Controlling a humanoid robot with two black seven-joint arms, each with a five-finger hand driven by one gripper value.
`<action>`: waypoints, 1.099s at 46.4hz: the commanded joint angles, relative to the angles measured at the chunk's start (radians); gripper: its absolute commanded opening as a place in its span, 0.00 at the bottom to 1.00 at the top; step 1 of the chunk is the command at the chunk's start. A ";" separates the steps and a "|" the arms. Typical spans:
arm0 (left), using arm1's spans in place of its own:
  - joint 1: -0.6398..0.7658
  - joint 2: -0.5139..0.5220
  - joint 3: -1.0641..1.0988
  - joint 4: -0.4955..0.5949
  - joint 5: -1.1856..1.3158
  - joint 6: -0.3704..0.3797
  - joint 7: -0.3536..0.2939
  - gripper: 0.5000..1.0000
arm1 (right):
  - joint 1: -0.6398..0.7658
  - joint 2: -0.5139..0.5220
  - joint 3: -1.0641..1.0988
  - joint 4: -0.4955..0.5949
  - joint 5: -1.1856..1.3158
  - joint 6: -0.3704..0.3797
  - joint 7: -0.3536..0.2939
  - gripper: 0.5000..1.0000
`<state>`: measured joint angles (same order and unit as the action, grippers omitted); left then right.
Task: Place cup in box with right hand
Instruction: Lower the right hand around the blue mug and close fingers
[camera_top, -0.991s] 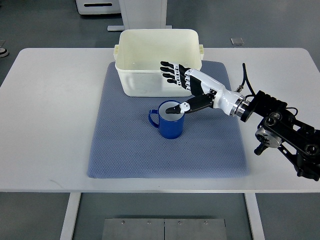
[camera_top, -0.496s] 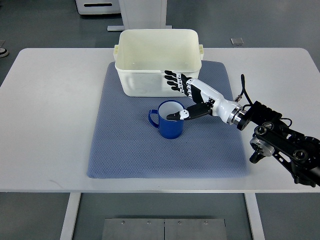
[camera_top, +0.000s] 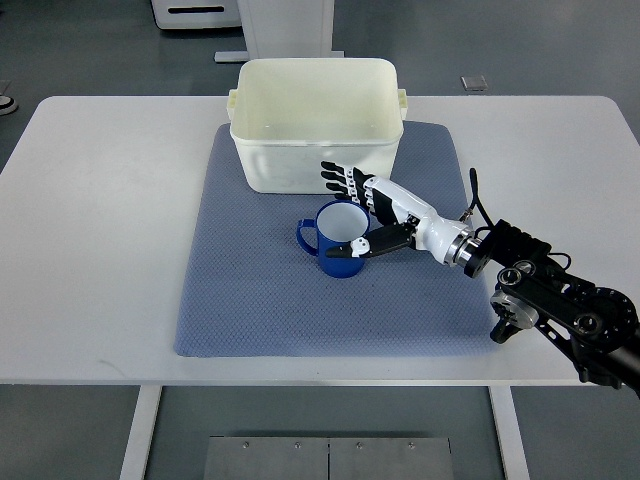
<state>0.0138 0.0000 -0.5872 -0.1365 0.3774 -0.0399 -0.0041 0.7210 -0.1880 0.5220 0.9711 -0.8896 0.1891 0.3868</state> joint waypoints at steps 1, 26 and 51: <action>0.000 0.000 0.000 0.000 0.000 0.000 0.000 1.00 | -0.002 0.008 0.000 -0.002 0.000 0.000 0.000 1.00; 0.000 0.000 0.000 0.000 0.000 0.000 0.000 1.00 | -0.008 0.067 -0.004 -0.084 0.000 -0.027 0.001 1.00; 0.000 0.000 0.001 0.000 0.000 0.000 0.001 1.00 | -0.015 0.079 -0.085 -0.124 0.012 -0.082 0.064 0.55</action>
<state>0.0138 0.0000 -0.5875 -0.1365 0.3774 -0.0399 -0.0041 0.7067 -0.1073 0.4387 0.8467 -0.8781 0.1076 0.4483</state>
